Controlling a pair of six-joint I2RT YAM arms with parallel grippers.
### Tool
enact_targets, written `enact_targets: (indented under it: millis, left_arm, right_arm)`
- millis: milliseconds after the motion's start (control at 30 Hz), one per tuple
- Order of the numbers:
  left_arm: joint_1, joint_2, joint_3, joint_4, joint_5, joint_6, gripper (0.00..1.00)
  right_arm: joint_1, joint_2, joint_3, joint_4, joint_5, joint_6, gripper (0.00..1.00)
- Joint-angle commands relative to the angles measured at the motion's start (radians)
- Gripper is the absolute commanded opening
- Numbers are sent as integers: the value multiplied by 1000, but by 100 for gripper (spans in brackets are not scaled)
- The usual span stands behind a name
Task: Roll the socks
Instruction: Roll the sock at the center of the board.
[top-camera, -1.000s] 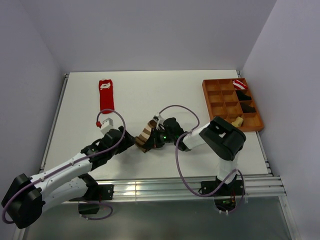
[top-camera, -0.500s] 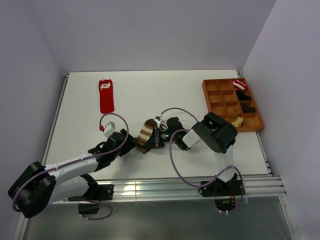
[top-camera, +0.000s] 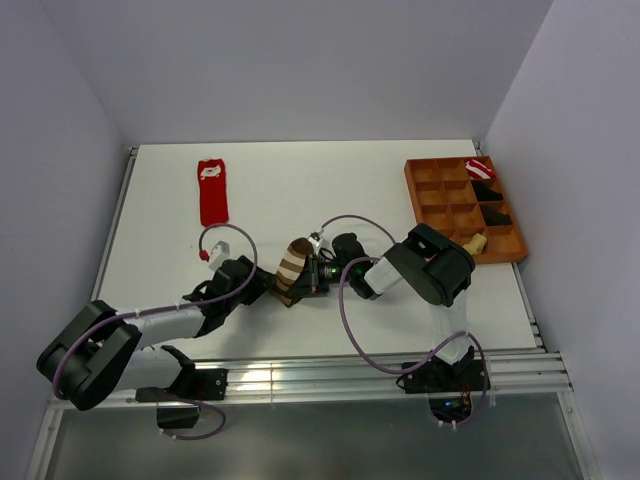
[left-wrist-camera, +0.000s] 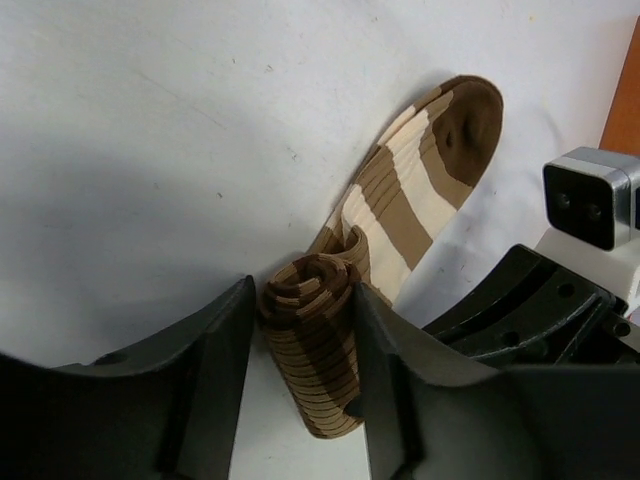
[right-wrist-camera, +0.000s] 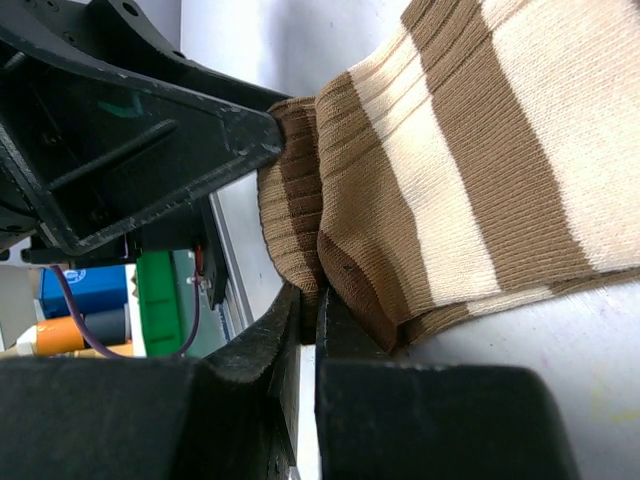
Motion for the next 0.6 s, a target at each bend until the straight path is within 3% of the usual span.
enact_targets:
  millis: [0, 167, 233, 433, 567]
  left_arm:
    - [3, 50, -22, 51, 62, -17, 47]
    - [3, 77, -43, 76, 79, -26, 38]
    - [3, 90, -31, 56, 74, -8, 27]
    - [4, 123, 73, -70, 70, 92, 2]
    - [6, 125, 150, -185, 59, 192, 0]
  right_arm:
    - [-1, 11, 17, -82, 0, -27, 0]
    - [-1, -15, 34, -155, 28, -70, 0]
    - [2, -38, 40, -191, 44, -96, 0]
    - [44, -202, 52, -390, 221, -269, 25]
    - [148, -343, 57, -524, 496, -394, 47]
